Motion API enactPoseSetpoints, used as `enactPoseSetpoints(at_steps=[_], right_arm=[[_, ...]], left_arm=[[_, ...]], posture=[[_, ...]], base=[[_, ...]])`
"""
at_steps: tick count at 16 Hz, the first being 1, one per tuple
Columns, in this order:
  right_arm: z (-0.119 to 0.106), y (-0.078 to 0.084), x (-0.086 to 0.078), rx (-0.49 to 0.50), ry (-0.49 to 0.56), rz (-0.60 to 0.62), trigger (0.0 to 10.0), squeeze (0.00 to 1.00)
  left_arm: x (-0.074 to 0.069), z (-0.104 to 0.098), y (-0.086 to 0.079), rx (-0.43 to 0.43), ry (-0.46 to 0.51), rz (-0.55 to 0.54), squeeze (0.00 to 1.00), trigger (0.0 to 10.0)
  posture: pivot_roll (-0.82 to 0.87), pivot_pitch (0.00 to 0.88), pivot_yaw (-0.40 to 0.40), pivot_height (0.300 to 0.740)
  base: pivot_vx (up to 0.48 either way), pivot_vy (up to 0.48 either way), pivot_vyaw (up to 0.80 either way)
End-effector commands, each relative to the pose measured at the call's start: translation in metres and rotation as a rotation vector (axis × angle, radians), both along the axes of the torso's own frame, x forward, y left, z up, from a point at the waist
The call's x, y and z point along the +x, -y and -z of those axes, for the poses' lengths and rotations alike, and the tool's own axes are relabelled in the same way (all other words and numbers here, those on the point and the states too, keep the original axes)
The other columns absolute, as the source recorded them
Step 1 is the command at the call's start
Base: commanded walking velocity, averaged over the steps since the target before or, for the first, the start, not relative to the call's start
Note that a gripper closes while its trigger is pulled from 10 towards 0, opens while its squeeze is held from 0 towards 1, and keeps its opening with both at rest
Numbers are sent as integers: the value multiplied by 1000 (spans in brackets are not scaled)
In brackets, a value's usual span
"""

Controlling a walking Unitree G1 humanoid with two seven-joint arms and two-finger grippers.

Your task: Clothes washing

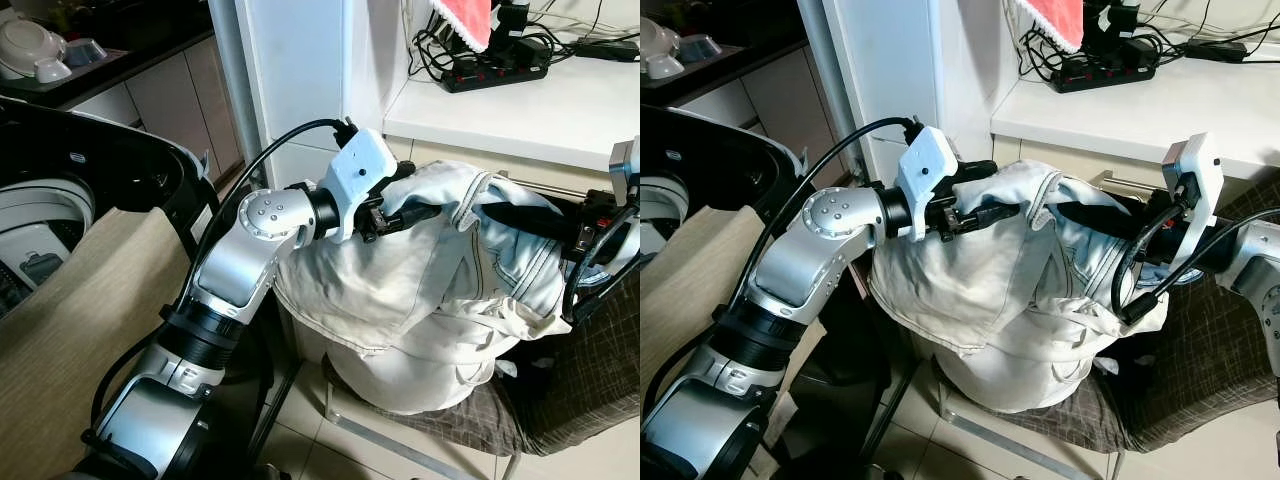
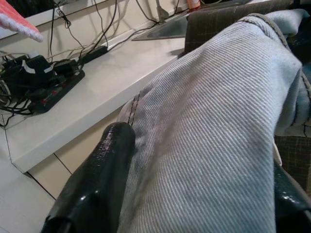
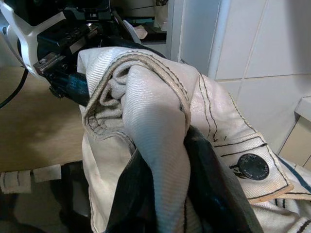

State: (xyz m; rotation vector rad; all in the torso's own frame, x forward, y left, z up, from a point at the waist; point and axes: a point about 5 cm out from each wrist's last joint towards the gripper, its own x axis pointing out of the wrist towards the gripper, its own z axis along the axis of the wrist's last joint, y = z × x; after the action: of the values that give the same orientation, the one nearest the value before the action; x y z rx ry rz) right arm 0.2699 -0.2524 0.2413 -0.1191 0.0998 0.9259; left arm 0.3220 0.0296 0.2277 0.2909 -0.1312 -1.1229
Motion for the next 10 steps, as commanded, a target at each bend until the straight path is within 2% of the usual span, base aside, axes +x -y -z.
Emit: enactPoseSetpoints(at_steps=[1, 3, 4, 5, 6, 7, 8, 9, 10], right_arm=[[-11, -6, 0, 1, 46, -33, 0, 0], [-11, -6, -1, 3, 46, -38, 0, 0], [-11, -7, -1, 1, 49, -36, 0, 365], [-11, -6, -1, -4, 53, -30, 0, 827], [-11, -6, 0, -7, 56, -21, 1412, 1000], [-11, -5, 0, -7, 57, -20, 2706, 1000], [-12, -5, 0, -7, 57, -20, 2784, 1000], [-13, -4, 1, -7, 60, -13, 4706, 1000], [-13, -3, 2, -9, 65, 4, 9255, 1000]], left_arm=[[2, -3, -4, 0, -1, -14, 0, 0], [2, -3, -5, -6, -7, -18, 0, 0], [3, -3, -5, -15, -13, -23, 0, 0], [3, -3, -6, -17, -11, -28, 0, 0], [3, -3, -7, -16, -10, -37, 0, 0], [4, -3, -7, -16, -10, -39, 0, 0], [4, -3, -7, -19, -11, -44, 0, 0], [5, -3, -7, -24, -12, -48, 0, 0], [5, -3, -7, -26, -11, -52, 0, 0]], posture=[[-129, 0, 82, 740], [-130, 0, 83, 740], [-130, 0, 84, 740], [-130, 0, 84, 740], [-130, 0, 84, 740], [-130, 0, 84, 740], [-132, 0, 83, 740], [-132, 0, 83, 740], [-132, 0, 84, 740]], base=[[0, 0, 0], [0, 0, 0], [0, 0, 0], [0, 0, 0], [0, 0, 0], [0, 0, 0], [0, 0, 0], [0, 0, 0], [0, 0, 0]])
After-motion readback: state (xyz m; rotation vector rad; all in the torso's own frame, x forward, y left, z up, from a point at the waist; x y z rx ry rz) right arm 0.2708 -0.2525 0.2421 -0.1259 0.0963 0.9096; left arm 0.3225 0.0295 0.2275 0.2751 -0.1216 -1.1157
